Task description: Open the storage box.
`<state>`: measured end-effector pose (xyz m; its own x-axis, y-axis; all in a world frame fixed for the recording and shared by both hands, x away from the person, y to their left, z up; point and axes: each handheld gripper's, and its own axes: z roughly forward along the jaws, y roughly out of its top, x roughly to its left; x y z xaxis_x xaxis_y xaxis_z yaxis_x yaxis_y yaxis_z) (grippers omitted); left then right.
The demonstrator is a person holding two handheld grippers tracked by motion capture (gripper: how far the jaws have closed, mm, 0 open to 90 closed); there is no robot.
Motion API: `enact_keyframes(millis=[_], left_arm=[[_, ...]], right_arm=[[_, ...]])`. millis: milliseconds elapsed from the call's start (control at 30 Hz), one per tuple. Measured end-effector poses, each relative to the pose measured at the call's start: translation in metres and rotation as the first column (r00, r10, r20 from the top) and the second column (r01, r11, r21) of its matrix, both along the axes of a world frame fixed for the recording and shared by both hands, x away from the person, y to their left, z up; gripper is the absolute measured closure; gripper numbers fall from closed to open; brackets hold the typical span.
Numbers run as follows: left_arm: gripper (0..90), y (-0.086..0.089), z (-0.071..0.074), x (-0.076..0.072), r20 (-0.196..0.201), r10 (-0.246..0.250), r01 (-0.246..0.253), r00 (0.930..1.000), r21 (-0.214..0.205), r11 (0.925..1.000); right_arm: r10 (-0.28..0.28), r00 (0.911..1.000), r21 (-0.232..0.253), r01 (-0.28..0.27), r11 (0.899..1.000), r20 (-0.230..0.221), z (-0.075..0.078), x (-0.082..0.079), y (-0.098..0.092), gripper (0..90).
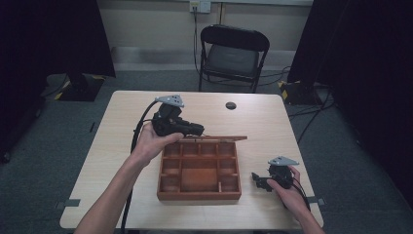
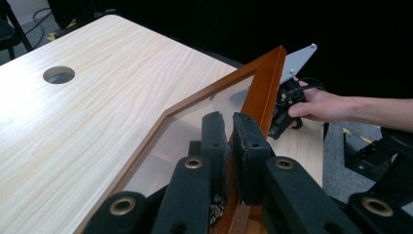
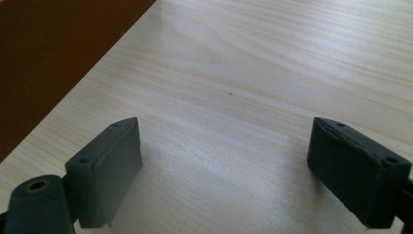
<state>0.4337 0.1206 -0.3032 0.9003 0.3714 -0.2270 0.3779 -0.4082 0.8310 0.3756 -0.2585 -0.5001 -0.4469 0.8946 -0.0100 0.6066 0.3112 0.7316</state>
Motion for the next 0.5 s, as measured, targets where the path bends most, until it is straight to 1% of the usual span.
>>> enact_keyframes(millis=[500], left_arm=[[84.3,-0.0008,-0.0006,-0.0001,-0.007,0.0,0.0,1.0,-0.004,1.0]], right_arm=[[-0.002,1.0,0.0,0.002,1.0,0.0,0.0,0.0,0.0001,12.1]])
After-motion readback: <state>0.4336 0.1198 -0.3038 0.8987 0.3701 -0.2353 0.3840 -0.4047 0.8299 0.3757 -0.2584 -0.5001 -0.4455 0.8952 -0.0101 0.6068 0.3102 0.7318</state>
